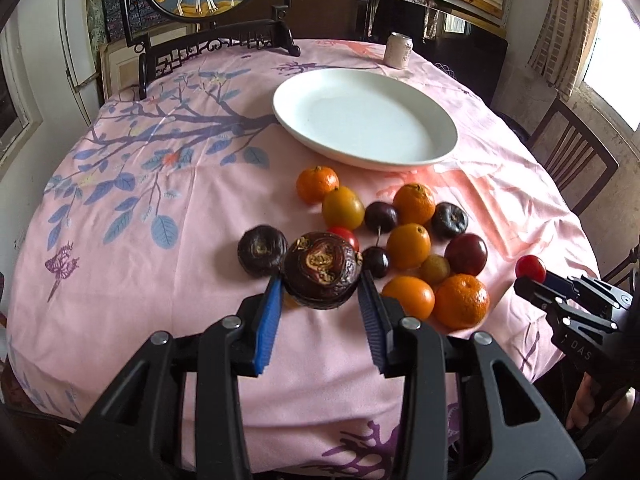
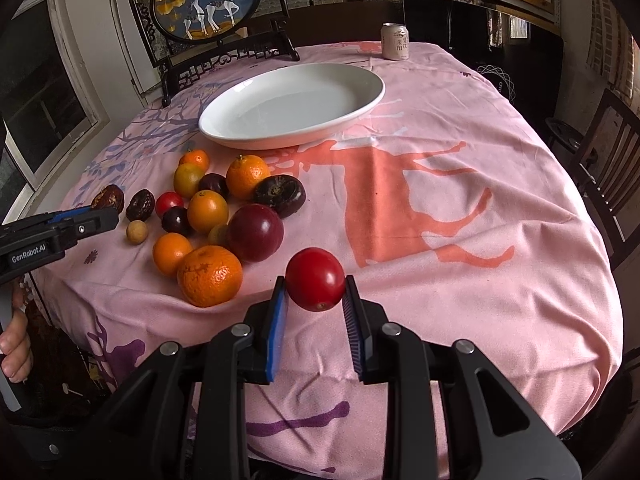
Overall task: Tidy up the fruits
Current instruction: 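Carry both fruits over the white plate and open both grippers, then withdraw both open grippers from the plate back toward the fruit cluster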
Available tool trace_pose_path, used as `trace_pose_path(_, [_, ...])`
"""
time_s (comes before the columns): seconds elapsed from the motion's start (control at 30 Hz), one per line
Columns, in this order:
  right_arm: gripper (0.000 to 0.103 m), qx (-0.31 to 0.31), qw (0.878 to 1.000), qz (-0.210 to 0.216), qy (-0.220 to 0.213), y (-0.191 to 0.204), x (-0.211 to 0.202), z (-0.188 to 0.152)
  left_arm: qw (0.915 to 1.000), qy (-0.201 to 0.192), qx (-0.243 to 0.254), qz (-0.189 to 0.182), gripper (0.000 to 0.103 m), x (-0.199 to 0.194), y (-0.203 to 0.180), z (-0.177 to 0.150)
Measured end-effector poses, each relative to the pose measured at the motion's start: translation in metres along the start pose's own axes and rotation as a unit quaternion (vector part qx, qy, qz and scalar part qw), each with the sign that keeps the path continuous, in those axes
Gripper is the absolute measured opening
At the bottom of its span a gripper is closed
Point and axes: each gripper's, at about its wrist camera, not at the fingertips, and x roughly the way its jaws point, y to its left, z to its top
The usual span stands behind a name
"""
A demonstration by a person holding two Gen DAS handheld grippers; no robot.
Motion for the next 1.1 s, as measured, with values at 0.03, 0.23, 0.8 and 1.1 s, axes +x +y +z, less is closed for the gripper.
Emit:
trace_pose_path(0.03, [0.028, -0.004, 1.000, 0.002, -0.004, 0.001, -0.002, 0.005, 1.0000, -0.006, 0.004, 0.003, 0.038, 0.000, 0.000, 0.009])
trace_pose_path(0.23, [0.028, -0.053, 0.997, 0.028, -0.044, 0.010, -0.007, 0.080, 0.9996, -0.020, 0.007, 0.018, 0.039, 0.022, 0.001, 0.100])
trace_pose_path(0.8, [0.042, -0.100, 0.992, 0.028, 0.066, -0.006, 0.187, 0.243, 0.9927, 0.115, -0.026, -0.025, 0.047, 0.206, -0.007, 0.237])
trace_pose_path(1.1, [0.059, -0.098, 0.995, -0.025, -0.006, -0.005, 0.085, 0.210, 0.9994, 0.027, -0.020, -0.003, 0.076, 0.102, 0.024, 0.191])
